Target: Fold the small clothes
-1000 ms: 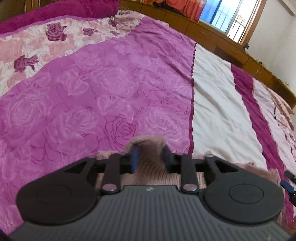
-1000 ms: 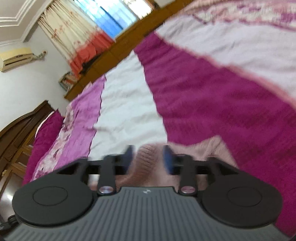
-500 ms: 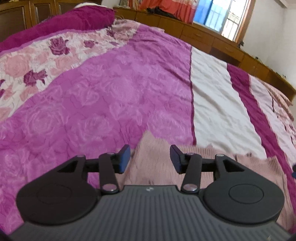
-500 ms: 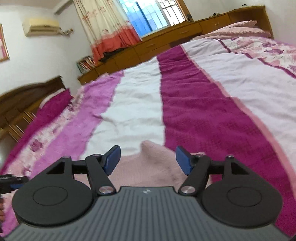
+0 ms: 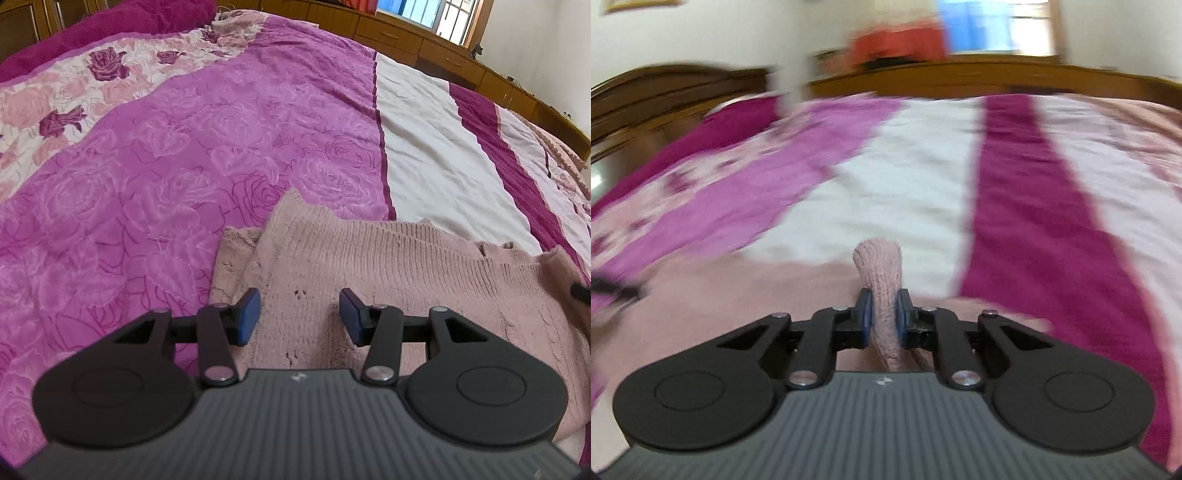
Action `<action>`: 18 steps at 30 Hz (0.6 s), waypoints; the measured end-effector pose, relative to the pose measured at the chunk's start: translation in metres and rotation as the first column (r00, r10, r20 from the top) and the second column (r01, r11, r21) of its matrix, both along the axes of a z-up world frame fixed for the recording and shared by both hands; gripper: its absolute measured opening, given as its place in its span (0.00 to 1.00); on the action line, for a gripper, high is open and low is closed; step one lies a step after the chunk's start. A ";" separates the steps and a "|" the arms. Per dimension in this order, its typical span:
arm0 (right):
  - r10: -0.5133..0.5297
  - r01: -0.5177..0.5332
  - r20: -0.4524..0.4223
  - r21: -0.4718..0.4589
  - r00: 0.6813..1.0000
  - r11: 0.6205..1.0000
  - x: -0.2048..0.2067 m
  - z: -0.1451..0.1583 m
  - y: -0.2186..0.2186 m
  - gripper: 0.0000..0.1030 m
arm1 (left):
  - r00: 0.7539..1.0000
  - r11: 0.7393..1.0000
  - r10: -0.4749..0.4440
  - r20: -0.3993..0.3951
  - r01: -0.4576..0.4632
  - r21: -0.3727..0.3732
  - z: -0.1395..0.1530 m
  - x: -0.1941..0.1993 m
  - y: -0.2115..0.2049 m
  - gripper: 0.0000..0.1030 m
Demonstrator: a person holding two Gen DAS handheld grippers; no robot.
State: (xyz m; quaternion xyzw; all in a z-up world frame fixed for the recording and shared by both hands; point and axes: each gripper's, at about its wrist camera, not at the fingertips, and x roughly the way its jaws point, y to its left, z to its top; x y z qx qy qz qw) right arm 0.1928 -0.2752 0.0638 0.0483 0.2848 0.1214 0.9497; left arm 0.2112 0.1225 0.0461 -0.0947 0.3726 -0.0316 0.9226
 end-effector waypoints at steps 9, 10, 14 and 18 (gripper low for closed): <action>0.042 -0.041 0.015 -0.030 0.999 0.999 -0.001 0.006 0.015 0.56 | 1.000 1.000 0.001 -0.003 -0.001 0.000 -0.002 -0.001 -0.002 0.48; 0.046 -0.046 0.011 -0.019 0.999 0.999 0.001 0.006 0.014 0.56 | 1.000 1.000 -0.001 -0.003 0.001 0.003 -0.002 -0.001 -0.002 0.48; 0.097 -0.098 -0.021 -0.017 0.995 0.995 0.006 0.001 0.020 0.51 | 1.000 1.000 -0.002 -0.003 0.002 0.002 -0.002 -0.002 -0.002 0.48; 0.089 -0.088 0.003 -0.095 0.996 0.992 -0.001 -0.003 0.030 0.11 | 1.000 1.000 0.001 -0.003 -0.001 -0.002 -0.003 -0.002 -0.002 0.48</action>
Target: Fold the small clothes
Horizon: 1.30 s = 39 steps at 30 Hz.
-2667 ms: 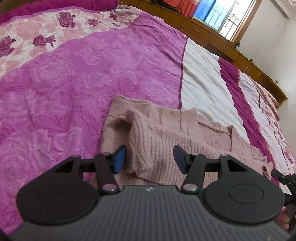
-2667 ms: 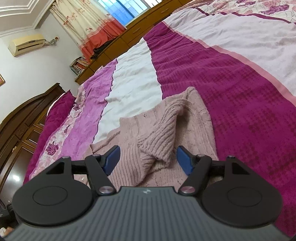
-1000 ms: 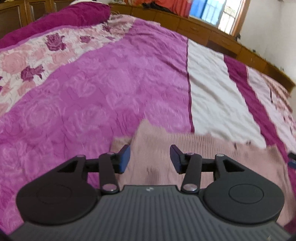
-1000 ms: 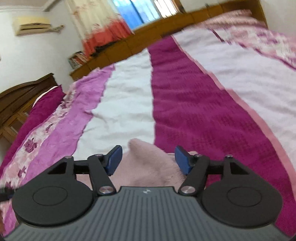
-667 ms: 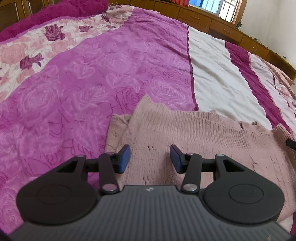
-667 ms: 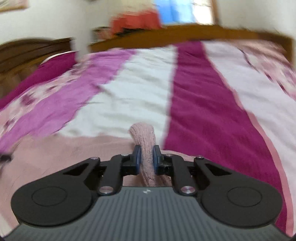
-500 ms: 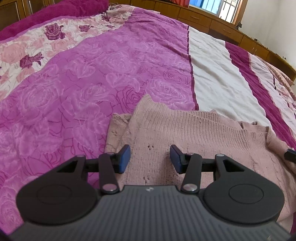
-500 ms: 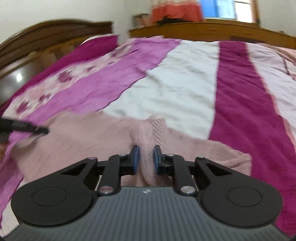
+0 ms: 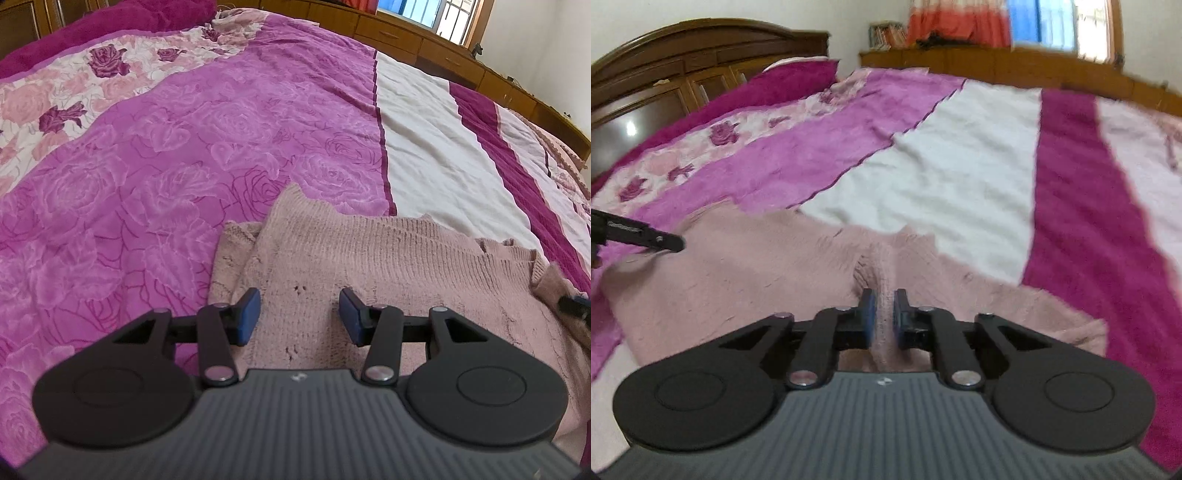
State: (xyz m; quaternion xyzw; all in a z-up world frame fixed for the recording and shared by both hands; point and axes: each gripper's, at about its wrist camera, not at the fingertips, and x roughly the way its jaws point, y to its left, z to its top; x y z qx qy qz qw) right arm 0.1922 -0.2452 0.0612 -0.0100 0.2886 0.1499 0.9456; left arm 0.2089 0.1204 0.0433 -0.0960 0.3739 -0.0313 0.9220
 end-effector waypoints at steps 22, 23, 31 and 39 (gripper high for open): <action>-0.386 0.416 -0.162 0.248 0.908 0.875 -0.068 0.004 -0.087 0.63 | 0.997 0.999 0.001 -0.078 0.002 0.049 0.027 -0.044 0.007 0.48; -0.388 0.426 -0.185 0.273 0.903 0.862 -0.075 0.001 -0.090 0.64 | 0.997 0.999 0.005 -0.080 -0.001 0.053 0.029 -0.050 0.007 0.48; -0.364 0.472 -0.320 0.388 0.874 0.792 -0.118 -0.029 -0.105 0.64 | 0.992 0.997 0.016 -0.126 -0.008 0.070 0.035 -0.091 0.005 0.51; -0.277 0.437 -0.360 0.515 0.891 0.738 -0.117 -0.046 -0.103 0.67 | 0.987 0.997 0.010 -0.162 0.002 0.075 0.032 -0.116 -0.013 0.57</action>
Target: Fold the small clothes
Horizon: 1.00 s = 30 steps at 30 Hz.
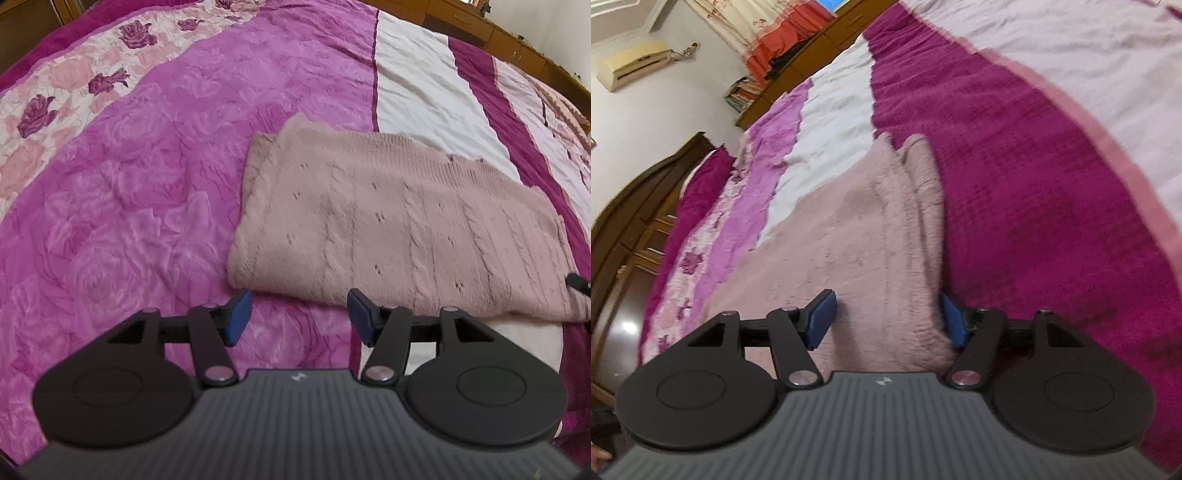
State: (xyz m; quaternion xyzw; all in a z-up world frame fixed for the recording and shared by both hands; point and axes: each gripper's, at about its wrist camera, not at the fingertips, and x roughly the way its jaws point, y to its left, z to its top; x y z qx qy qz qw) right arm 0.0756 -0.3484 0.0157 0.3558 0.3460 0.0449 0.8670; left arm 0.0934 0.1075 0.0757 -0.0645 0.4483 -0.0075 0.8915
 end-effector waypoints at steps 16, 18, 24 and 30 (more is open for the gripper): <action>-0.064 0.052 0.067 0.163 0.996 0.985 0.001 -0.024 -0.007 0.39 | 0.999 0.999 -0.009 -0.039 0.011 0.045 -0.007 -0.006 -0.026 0.57; -0.062 0.049 0.078 0.163 0.995 0.985 0.001 -0.025 -0.007 0.39 | 0.999 0.998 -0.010 -0.037 0.012 0.060 -0.008 -0.006 -0.029 0.57; -0.046 0.034 0.067 0.160 0.997 0.987 0.002 -0.024 -0.007 0.44 | 0.999 0.998 -0.019 -0.039 0.021 0.066 -0.011 -0.008 -0.035 0.57; -0.061 0.048 0.080 0.157 0.995 0.986 0.002 -0.026 -0.005 0.44 | 0.999 0.998 -0.014 -0.039 0.016 0.054 -0.010 -0.011 -0.035 0.57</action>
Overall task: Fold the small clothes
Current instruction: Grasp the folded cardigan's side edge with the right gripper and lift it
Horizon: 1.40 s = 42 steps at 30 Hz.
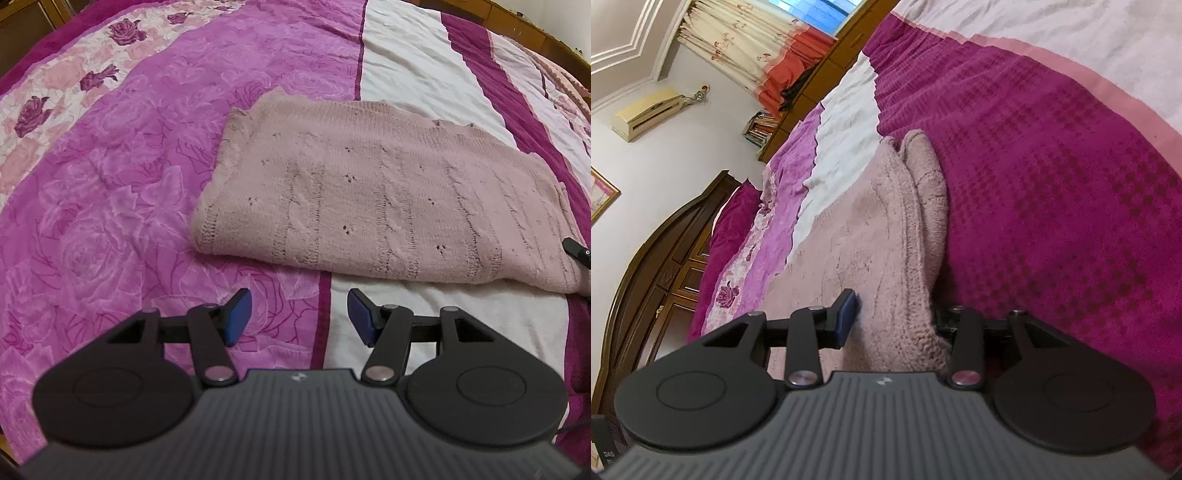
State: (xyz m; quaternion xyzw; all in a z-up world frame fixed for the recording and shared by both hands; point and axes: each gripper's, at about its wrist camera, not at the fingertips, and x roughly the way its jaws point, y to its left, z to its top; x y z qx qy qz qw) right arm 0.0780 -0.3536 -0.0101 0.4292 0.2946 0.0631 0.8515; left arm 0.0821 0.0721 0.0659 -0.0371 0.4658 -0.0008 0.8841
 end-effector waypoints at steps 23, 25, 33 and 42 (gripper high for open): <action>0.061 -0.048 0.136 -0.096 0.989 0.994 0.014 0.082 0.037 0.23 | 1.000 1.000 0.005 0.004 -0.005 0.015 0.007 0.003 0.015 0.57; 0.090 -0.070 0.147 -0.133 0.985 0.989 0.018 0.093 0.048 0.23 | 1.000 1.000 0.004 0.006 -0.005 0.026 0.008 0.005 0.020 0.57; 0.161 -0.128 0.176 -0.184 0.971 0.975 0.032 0.126 0.090 0.22 | 1.000 0.998 0.016 0.013 -0.017 0.064 0.009 0.015 0.043 0.57; 0.300 -0.243 0.216 -0.254 0.929 0.936 0.052 0.167 0.159 0.21 | 0.998 0.997 0.062 0.024 -0.063 0.035 0.013 0.019 0.078 0.57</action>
